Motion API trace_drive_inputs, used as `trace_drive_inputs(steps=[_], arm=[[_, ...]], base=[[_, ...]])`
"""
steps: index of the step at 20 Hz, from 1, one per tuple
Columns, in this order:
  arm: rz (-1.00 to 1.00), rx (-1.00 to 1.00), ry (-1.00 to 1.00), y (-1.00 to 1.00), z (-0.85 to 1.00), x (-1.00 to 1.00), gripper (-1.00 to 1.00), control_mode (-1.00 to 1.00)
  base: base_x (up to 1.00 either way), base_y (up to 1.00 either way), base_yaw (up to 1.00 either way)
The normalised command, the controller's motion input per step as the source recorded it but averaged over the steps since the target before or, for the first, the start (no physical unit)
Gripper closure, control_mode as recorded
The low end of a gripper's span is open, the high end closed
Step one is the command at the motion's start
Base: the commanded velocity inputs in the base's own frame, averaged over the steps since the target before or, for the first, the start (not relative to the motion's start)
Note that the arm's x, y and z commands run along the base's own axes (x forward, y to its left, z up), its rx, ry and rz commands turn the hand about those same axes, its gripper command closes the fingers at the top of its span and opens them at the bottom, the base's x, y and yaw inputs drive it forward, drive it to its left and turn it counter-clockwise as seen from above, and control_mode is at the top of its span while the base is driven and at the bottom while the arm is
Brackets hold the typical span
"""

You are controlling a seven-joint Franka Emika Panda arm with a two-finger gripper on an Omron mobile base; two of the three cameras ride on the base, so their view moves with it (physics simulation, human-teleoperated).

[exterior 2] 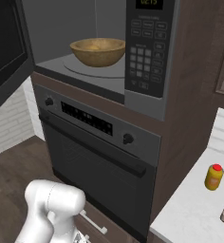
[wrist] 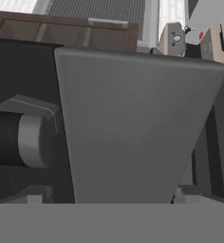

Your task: Pick the potato from the sink and place it in the bowl. Then pick the bowl and place it in the microwave. Then close the microwave door and press the start button.

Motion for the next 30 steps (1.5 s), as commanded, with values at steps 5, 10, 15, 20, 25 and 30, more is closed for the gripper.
trace_drive_inputs(steps=[5,10,15,20,25,30], arm=[[0.00,0.08,0.15,-0.48,0.39,0.00,-1.00,-1.00],[0.00,0.07,0.11,-0.45,0.40,0.00,-1.00,-1.00],[0.00,0.06,0.12,-0.40,0.44,0.00,-1.00,-1.00],[0.00,0.01,0.20,-0.23,0.49,0.10,-1.00,-1.00],[0.00,0.01,0.24,-0.24,0.51,0.14,-1.00,-1.00],[0.00,0.00,0.14,-0.23,0.36,0.20,-1.00,-1.00]], base=[[0.00,0.00,0.00],[0.00,0.00,0.00],[0.00,0.00,0.00],[0.00,0.00,0.00],[0.00,0.00,0.00],[0.00,0.00,0.00]])
